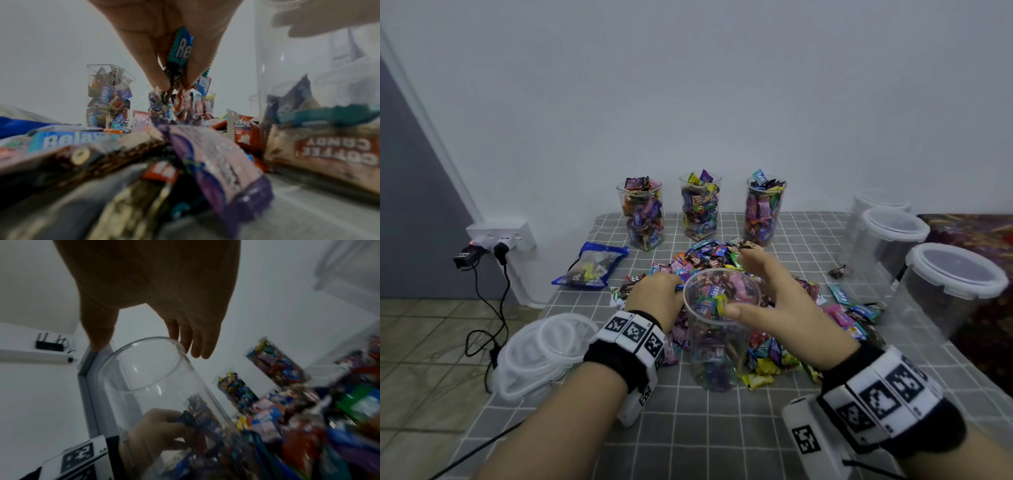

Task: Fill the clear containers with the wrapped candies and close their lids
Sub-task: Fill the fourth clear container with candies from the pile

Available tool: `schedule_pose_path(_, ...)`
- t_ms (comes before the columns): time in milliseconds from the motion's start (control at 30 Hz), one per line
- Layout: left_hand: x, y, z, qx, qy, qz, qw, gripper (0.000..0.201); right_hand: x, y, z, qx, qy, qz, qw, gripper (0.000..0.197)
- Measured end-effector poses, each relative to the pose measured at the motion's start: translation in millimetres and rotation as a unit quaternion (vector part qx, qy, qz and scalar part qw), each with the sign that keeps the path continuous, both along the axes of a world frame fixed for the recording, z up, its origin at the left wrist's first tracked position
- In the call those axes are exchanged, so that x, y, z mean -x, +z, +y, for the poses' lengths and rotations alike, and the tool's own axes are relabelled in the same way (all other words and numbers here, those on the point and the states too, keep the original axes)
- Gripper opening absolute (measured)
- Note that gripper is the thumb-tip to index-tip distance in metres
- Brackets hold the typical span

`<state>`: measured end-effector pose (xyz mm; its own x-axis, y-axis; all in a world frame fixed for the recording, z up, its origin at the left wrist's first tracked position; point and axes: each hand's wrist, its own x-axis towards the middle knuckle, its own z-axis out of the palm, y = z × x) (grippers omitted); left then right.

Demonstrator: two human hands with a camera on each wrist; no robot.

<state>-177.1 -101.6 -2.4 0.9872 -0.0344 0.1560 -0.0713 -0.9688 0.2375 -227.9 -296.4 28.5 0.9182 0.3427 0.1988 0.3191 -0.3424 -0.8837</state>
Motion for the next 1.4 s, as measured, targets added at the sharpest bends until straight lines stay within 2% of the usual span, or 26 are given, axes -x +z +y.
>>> schedule_pose_path(100, -0.6, -0.4, 0.0, 0.008, 0.002, -0.001, 1.0, 0.03, -1.9, -12.6, -0.4, -0.024, 0.036, 0.053, 0.998, 0.091)
schedule_pose_path(333, 0.8, -2.6, 2.8, 0.047, 0.011, -0.015, 0.999, 0.028, 0.6, -23.5, 6.7, -0.03, 0.047, 0.058, 0.997, 0.071)
schedule_pose_path(600, 13.9, 17.1, 14.6, 0.181, 0.038, -0.091, 0.978, 0.017, 1.0, -23.9, 4.3, -0.03, 0.039, 0.054, 0.997, 0.069)
schedule_pose_path(733, 24.9, 47.8, 17.5, 0.265, 0.025, -0.136, 0.954, 0.016, 1.0, -23.7, 4.3, -0.031, 0.037, 0.055, 0.997, 0.07)
schedule_pose_path(833, 33.1, 73.0, 16.6, 0.362, -0.018, -0.154, 0.919, 0.011, 1.0, -23.7, 4.4, -0.027, 0.037, 0.057, 0.997, 0.071)
schedule_pose_path(967, 43.7, 94.6, 9.8, 0.451, -0.079, -0.111, 0.882, 0.007, 0.3, -24.5, 4.7, -0.021, 0.033, 0.055, 0.998, 0.07)
schedule_pose_path(1000, 45.5, 96.7, 7.0, 0.455, -0.094, -0.096, 0.881, 0.005, -0.1, -24.9, 4.4, -0.02, 0.031, 0.055, 0.998, 0.069)
schedule_pose_path(1033, 46.9, 97.0, 3.6, 0.444, -0.103, -0.083, 0.886, 0.011, -0.3, -25.3, 4.0, -0.02, 0.031, 0.055, 0.998, 0.069)
schedule_pose_path(1200, 47.0, 79.5, -7.3, 0.341, -0.137, -0.031, 0.93, 0.01, 0.8, -25.3, 3.5, -0.026, 0.037, 0.059, 0.997, 0.075)
schedule_pose_path(1267, 47.2, 73.3, -9.8, 0.305, -0.135, -0.019, 0.943, 0.016, 1.0, -25.0, 3.6, -0.023, 0.036, 0.057, 0.998, 0.073)
schedule_pose_path(1400, 52.2, 71.7, -13.8, 0.282, -0.142, -0.03, 0.948, 0.007, 0.2, -26.8, 2.8, -0.034, 0.038, 0.052, 0.997, 0.071)
